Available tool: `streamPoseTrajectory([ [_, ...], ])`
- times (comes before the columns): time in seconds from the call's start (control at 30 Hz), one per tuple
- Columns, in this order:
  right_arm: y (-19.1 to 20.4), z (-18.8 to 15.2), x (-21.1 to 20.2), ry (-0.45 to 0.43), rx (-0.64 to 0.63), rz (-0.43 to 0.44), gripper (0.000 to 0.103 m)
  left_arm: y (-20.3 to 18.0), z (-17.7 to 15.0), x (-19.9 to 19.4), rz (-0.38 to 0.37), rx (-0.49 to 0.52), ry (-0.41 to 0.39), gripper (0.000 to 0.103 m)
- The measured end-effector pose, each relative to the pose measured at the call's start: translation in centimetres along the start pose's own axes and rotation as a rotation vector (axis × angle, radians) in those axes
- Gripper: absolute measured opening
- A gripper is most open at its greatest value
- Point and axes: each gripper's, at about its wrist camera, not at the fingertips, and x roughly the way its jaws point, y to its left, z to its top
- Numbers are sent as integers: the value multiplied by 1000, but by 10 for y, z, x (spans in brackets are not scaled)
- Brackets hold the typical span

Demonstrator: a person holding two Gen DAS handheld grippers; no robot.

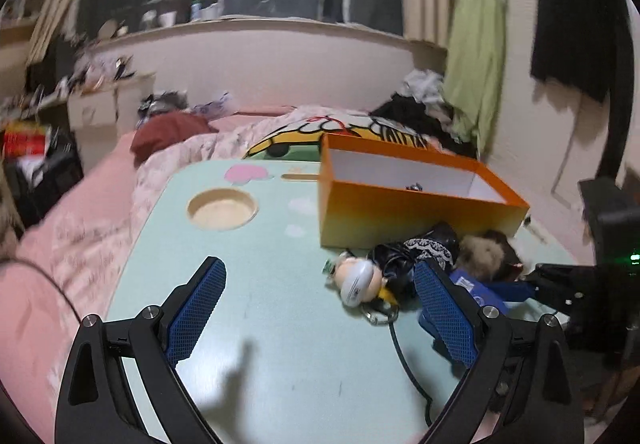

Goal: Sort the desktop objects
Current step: 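Grasp the white figurine keychain with the left gripper while the right grasps the blue tin, then drop the figurine into the box with the left gripper while the right drops the blue tin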

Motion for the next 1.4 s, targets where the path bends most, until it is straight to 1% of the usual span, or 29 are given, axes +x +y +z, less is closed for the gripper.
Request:
streamPoseTrajectory([
  [0.03,-2,-2,-2,-13,7,3,66,-3,1,14,2,15,28,88],
  [0.07,-3,-4,-4,-26,17,13,66,0,4,21,-7,16,55,78],
  [0.1,-6,-7,-7,-43,31,31,66,0,4,39,-30,10,100,72],
  [0.2,-18,-16,-27,-143,78,91,66,0,0,69,-77,12,192,72],
  [0.27,-27,-22,-45,-222,108,122,66,-2,5,78,-83,38,222,72],
  [0.3,-30,-24,-50,-243,120,129,66,-3,8,83,-79,45,229,69],
  [0.33,-37,-26,-57,-276,146,138,66,-1,10,84,-82,44,234,62],
  [0.37,-44,-28,-63,-302,174,141,66,0,12,87,-87,35,241,47],
  [0.4,-48,-27,-68,-321,197,141,66,3,11,96,-99,14,249,38],
  [0.43,-59,-28,-76,-349,234,138,66,4,11,96,-107,1,251,37],
  [0.5,-71,-29,-89,-385,269,121,66,10,13,92,-127,-23,235,37],
  [0.57,-87,-27,-104,-417,288,82,66,19,15,74,-153,-30,194,37],
  [0.7,-114,-28,-130,-465,344,26,66,29,16,35,-124,6,113,37],
  [0.73,-120,-26,-133,-473,360,16,66,30,20,31,-138,-1,95,37],
  [0.8,-128,-17,-136,-483,372,10,66,18,42,-1,-170,-15,62,37],
  [0.87,-133,-3,-131,-481,371,1,66,7,63,-7,-215,-26,13,37],
  [0.9,-133,7,-125,-476,364,-6,66,2,68,-20,-227,-25,-1,37],
  [0.93,-133,19,-117,-467,351,-20,66,-8,83,-13,-247,-25,-18,37],
  [0.97,-133,29,-110,-458,344,-31,66,-14,91,-23,-255,-30,-23,37],
  [1.07,-136,50,-82,-423,340,-50,66,-41,120,-1,-267,-54,-13,36],
  [1.1,-137,56,-72,-403,341,-51,66,-50,125,16,-255,-59,-9,41],
  [1.13,-140,59,-60,-374,348,-49,66,-56,127,21,-241,-56,3,50],
  [1.17,-144,62,-46,-330,361,-50,66,-63,127,25,-214,-51,24,69],
  [1.2,-144,61,-39,-314,367,-55,67,-64,125,33,-169,-54,39,73],
  [1.23,-143,59,-36,-312,369,-57,67,-62,121,39,-133,-71,42,73],
  [1.27,-142,54,-39,-327,367,-55,67,-61,118,36,-131,-87,43,73],
  [1.3,-141,49,-43,-344,366,-51,69,-56,112,34,-159,-108,41,73],
  [1.37,-138,38,-59,-400,356,-52,78,-51,106,21,-193,-122,30,73],
  [1.4,-134,33,-68,-426,348,-61,80,-50,101,11,-189,-117,19,73],
])
